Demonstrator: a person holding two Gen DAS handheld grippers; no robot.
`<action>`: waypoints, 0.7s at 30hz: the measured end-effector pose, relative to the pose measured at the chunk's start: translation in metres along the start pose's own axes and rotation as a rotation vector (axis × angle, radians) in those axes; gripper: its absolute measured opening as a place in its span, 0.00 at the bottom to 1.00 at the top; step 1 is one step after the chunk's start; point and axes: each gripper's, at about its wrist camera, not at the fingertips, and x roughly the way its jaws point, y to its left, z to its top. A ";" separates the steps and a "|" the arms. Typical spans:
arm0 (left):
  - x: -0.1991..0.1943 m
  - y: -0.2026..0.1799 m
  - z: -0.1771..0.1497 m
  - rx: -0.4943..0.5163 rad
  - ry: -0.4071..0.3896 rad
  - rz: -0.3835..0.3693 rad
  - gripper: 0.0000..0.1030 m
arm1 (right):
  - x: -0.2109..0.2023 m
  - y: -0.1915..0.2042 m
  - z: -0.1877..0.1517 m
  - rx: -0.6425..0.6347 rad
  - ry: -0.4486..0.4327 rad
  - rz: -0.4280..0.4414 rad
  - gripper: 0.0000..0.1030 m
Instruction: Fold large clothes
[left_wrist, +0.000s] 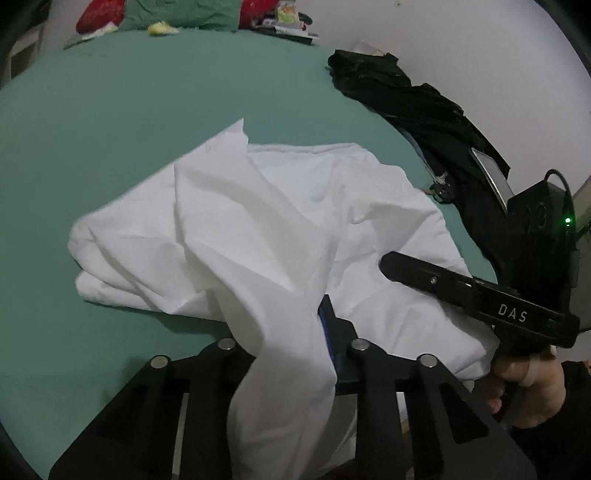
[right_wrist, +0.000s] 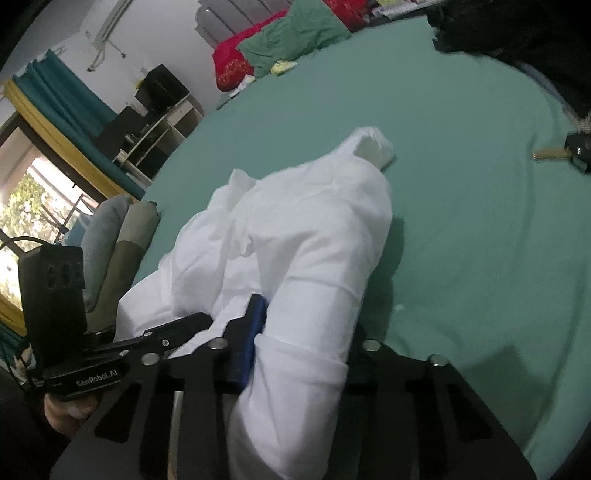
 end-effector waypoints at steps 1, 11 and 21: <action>-0.002 -0.001 0.000 0.000 -0.004 0.001 0.23 | -0.003 0.005 0.001 -0.019 -0.012 -0.013 0.27; -0.050 -0.013 0.004 0.032 -0.091 -0.010 0.16 | -0.043 0.047 0.003 -0.140 -0.135 -0.061 0.24; -0.109 -0.029 0.012 0.065 -0.198 -0.030 0.16 | -0.090 0.091 0.010 -0.193 -0.251 -0.062 0.24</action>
